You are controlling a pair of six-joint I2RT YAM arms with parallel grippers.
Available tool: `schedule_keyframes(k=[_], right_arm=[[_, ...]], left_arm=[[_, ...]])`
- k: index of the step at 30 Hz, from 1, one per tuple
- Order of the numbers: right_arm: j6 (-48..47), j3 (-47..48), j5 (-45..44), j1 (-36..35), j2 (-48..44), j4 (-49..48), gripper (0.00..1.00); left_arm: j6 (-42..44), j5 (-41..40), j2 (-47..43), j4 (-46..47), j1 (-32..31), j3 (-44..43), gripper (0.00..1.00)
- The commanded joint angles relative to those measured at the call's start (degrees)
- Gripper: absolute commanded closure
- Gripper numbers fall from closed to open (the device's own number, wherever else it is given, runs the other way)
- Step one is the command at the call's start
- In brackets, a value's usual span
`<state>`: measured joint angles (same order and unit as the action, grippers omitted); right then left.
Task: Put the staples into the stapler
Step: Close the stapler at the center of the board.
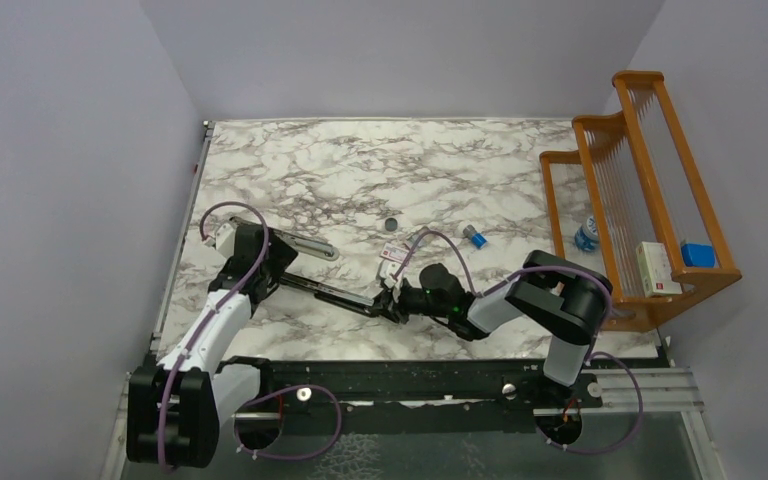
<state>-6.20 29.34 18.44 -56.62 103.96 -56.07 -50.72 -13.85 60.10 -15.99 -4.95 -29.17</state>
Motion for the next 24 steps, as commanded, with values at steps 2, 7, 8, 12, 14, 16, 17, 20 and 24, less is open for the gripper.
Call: schedule_keyframes(k=[2, 7, 8, 12, 14, 16, 17, 20, 24], right_arm=[[-1.42, 2.4, 2.02, -0.41, 1.06, -1.55, 0.76], [-1.72, 3.32, 2.78, -0.35, 1.18, -0.89, 0.73], [-1.57, 3.35, 2.87, -0.41, 1.16, -0.88, 0.73], [-1.45, 3.51, 3.01, -0.34, 1.28, -0.81, 0.78], [-1.45, 3.61, 3.01, -0.36, 1.52, -0.78, 0.8], [-1.41, 3.68, 3.01, -0.4, 1.78, -0.79, 0.84], [-1.32, 3.75, 3.01, -0.4, 1.96, -0.84, 0.85], [-1.06, 3.79, 2.88, -0.4, 2.64, -0.88, 0.9], [-0.55, 3.52, 2.26, -0.36, 2.75, -1.14, 0.99]], left_arm=[[-8.52, 6.04, -5.14, 4.25, 0.42, 4.63, 0.01], [-14.68, 7.94, -9.19, 5.95, 0.47, 9.0, 0.01], [-16.34, 8.41, -10.3, 6.82, 0.47, 10.33, 0.01], [-23.43, 10.63, -14.63, 13.08, 0.47, 17.54, 0.01], [-25.78, 11.44, -16.09, 14.93, 0.47, 20.02, 0.01], [-26.61, 11.61, -16.79, 15.25, 0.47, 21.15, 0.01], [-26.62, 11.57, -16.98, 15.28, 0.45, 21.37, 0.01], [-26.45, 11.38, -17.41, 15.52, 0.47, 21.6, 0.01], [-26.87, 11.47, -17.01, 17.82, 0.47, 23.3, 0.01]])
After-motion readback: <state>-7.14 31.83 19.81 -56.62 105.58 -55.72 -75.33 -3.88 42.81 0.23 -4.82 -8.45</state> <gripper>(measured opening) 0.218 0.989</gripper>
